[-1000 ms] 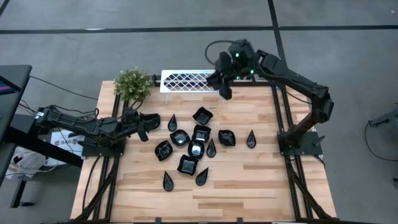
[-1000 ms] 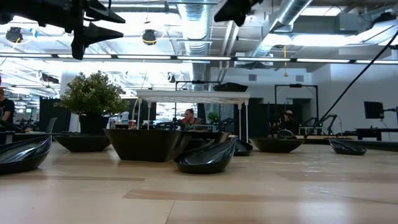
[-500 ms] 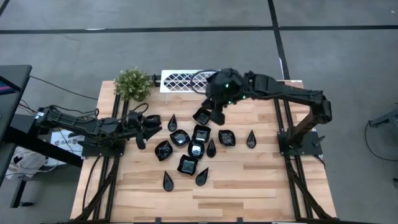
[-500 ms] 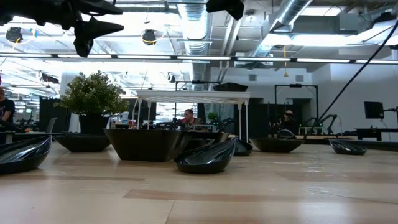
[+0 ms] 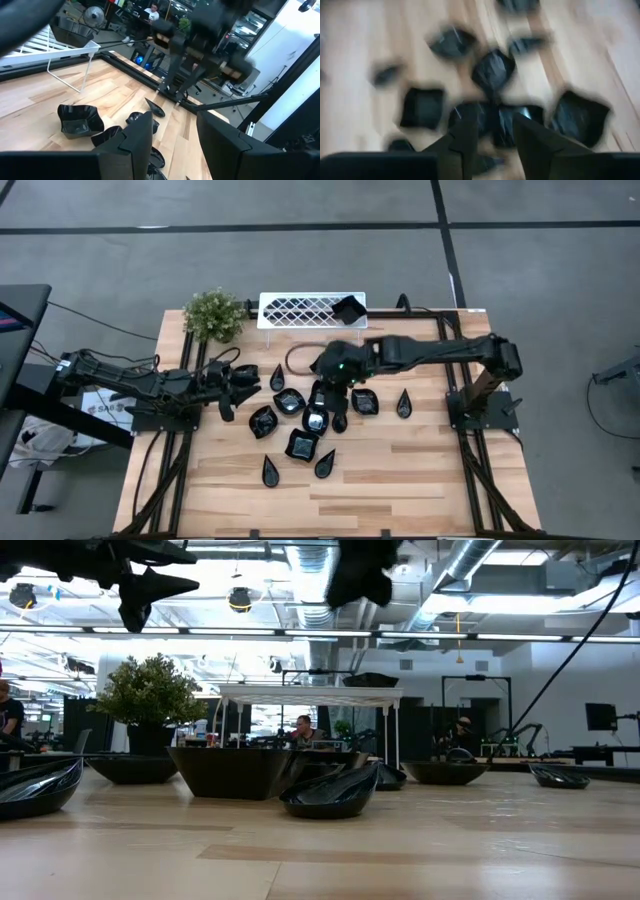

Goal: Pick & Place Mini shaped plates
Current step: Stack the middle distorted square plate on the top of the distorted square plates on the shelf

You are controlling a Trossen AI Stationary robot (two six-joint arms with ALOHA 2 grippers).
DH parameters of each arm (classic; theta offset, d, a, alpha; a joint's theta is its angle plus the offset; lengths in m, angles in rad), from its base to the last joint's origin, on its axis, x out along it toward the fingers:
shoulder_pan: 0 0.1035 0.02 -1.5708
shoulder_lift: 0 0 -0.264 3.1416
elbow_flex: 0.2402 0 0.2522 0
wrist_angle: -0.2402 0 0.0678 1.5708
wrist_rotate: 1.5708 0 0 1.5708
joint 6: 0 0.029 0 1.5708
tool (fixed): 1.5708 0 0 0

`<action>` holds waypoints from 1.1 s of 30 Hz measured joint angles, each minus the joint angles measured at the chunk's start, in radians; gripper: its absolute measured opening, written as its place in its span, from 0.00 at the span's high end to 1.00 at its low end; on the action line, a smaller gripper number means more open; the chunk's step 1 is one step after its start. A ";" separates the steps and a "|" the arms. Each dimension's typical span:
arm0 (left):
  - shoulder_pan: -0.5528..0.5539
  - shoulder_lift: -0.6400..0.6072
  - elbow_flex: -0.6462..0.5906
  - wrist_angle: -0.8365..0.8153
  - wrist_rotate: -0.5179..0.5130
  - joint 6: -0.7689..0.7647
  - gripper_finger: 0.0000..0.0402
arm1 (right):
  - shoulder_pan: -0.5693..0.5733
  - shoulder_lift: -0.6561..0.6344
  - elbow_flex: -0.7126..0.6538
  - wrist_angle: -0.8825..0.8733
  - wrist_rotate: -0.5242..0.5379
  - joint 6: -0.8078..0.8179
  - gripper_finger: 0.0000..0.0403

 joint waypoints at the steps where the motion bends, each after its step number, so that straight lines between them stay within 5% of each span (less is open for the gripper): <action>1: 0.000 0.004 0.000 0.003 0.000 -0.003 0.61 | 0.005 0.020 0.001 0.005 0.021 0.001 0.68; 11: -0.007 0.071 -0.001 0.019 0.005 -0.035 0.61 | 0.008 0.158 0.003 0.009 0.041 -0.018 0.52; 33: -0.020 0.118 0.000 0.032 0.023 -0.035 0.61 | 0.056 0.298 0.004 -0.062 0.002 -0.271 0.64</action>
